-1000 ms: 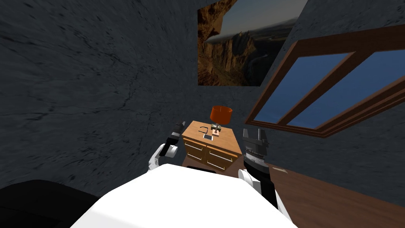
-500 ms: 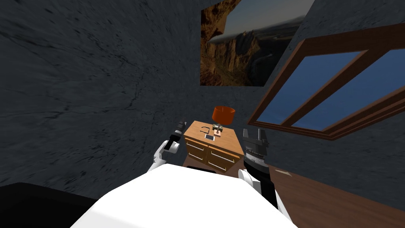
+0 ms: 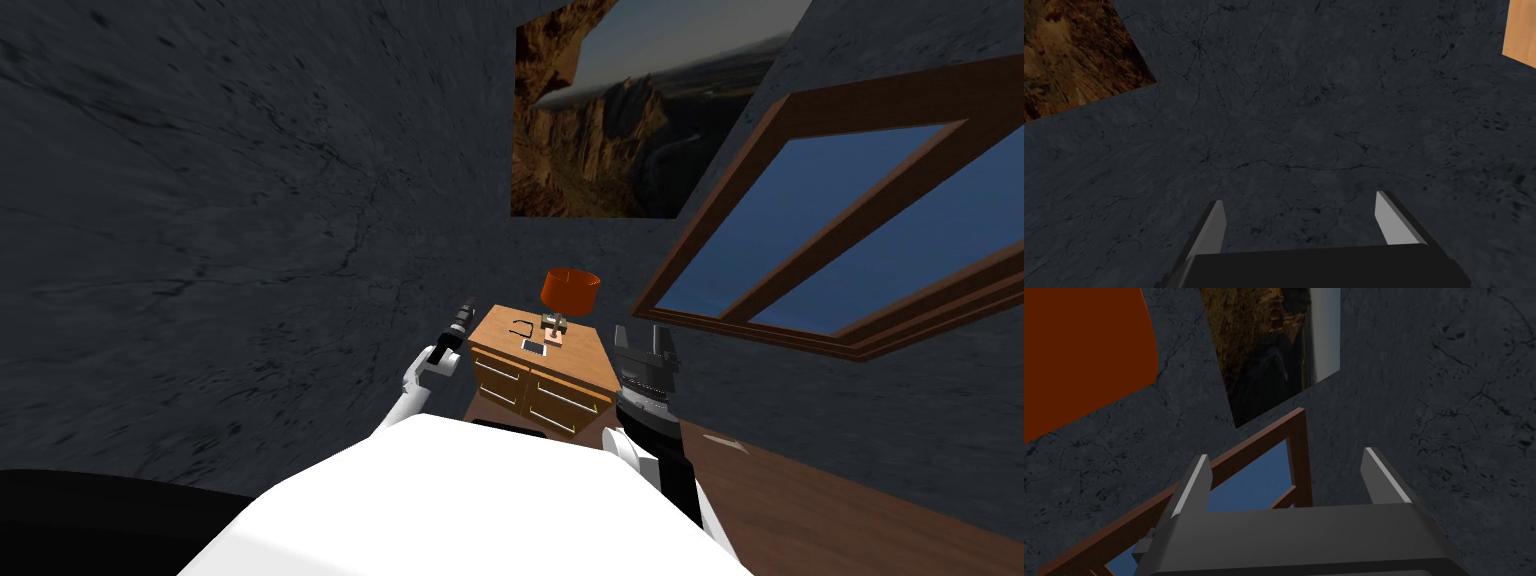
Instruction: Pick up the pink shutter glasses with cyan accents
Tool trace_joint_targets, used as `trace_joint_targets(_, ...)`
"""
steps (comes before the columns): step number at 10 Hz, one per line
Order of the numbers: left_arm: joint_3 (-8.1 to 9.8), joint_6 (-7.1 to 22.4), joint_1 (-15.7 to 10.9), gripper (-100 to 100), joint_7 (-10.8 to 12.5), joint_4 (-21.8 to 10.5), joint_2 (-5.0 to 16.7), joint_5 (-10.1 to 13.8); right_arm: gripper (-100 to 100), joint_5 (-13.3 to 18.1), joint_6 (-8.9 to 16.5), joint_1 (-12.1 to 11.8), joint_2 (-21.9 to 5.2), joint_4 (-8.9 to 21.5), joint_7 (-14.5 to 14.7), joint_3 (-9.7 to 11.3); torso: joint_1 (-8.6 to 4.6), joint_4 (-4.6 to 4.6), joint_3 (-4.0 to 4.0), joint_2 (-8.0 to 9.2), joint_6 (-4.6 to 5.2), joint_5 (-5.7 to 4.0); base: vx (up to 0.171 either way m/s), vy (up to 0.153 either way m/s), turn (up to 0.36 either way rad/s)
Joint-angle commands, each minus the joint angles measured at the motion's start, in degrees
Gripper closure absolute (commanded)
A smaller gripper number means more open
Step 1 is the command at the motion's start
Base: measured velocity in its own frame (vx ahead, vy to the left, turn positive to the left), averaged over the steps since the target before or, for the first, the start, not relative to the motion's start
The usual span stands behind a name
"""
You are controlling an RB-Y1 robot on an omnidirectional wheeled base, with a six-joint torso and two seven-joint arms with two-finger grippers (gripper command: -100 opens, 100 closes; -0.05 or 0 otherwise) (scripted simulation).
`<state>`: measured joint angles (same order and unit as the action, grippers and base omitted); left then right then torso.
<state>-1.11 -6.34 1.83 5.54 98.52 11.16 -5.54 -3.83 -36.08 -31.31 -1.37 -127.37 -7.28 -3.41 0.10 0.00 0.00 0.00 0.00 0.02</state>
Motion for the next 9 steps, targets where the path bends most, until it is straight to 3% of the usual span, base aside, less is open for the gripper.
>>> trace_joint_targets(1, 0.04, 1.53, -1.31, -100, 0.14, -2.17, 0.32, 0.01, 0, 0.00, 0.00, 0.00, 0.00, 0.00, 0.00, 0.00, 0.00, 0.00, 0.00, 0.00, 0.00, 0.00, 0.000, 0.023, 0.010)
trace_joint_targets(2, 0.05, 3.65, -3.72, -100, 0.15, -4.56, 0.44, -0.10, 0, 0.00, 0.00, 0.00, 0.00, 0.00, 0.00, 0.00, -0.02, -0.01, 0.00, 0.00, 0.00, 0.00, 0.002, 0.026, 0.026)
trace_joint_targets(5, 0.05, 7.02, -6.98, -100, 0.16, -8.74, 0.54, -0.13, 0, 0.00, 0.00, 0.00, 0.00, 0.00, 0.00, 0.00, -0.02, 0.00, -0.01, -0.01, 0.00, 0.00, 0.001, 0.022, 0.011)
trace_joint_targets(6, 0.04, 9.23, -9.46, -100, 0.17, -10.83, 0.60, -0.06, 0, 0.00, 0.00, 0.00, 0.00, 0.00, 0.00, 0.00, -0.03, -0.01, -0.01, -0.01, 0.00, 0.00, 0.000, 0.025, 0.009)
trace_joint_targets(7, 0.04, 9.76, -9.87, -100, 0.17, -12.19, 0.60, -0.06, 0, 0.00, 0.00, 0.00, 0.00, 0.00, 0.00, 0.00, -0.02, 0.00, -0.01, -0.01, 0.00, 0.00, 0.001, 0.022, 0.000)
trace_joint_targets(8, 0.01, 12.22, -12.37, -100, 0.20, -13.99, 0.62, 0.12, 0, 0.00, 0.00, 0.00, 0.00, 0.00, 0.00, 0.00, -0.03, -0.01, 0.00, 0.00, 0.00, 0.00, 0.004, 0.023, -0.005)
trace_joint_targets(9, 0.01, 12.47, -12.78, -100, 0.20, -15.53, 0.62, 0.12, 0, 0.00, 0.00, 0.00, 0.00, 0.00, 0.00, 0.00, -0.04, -0.01, -0.01, -0.02, 0.00, -0.01, 0.003, 0.018, -0.006)
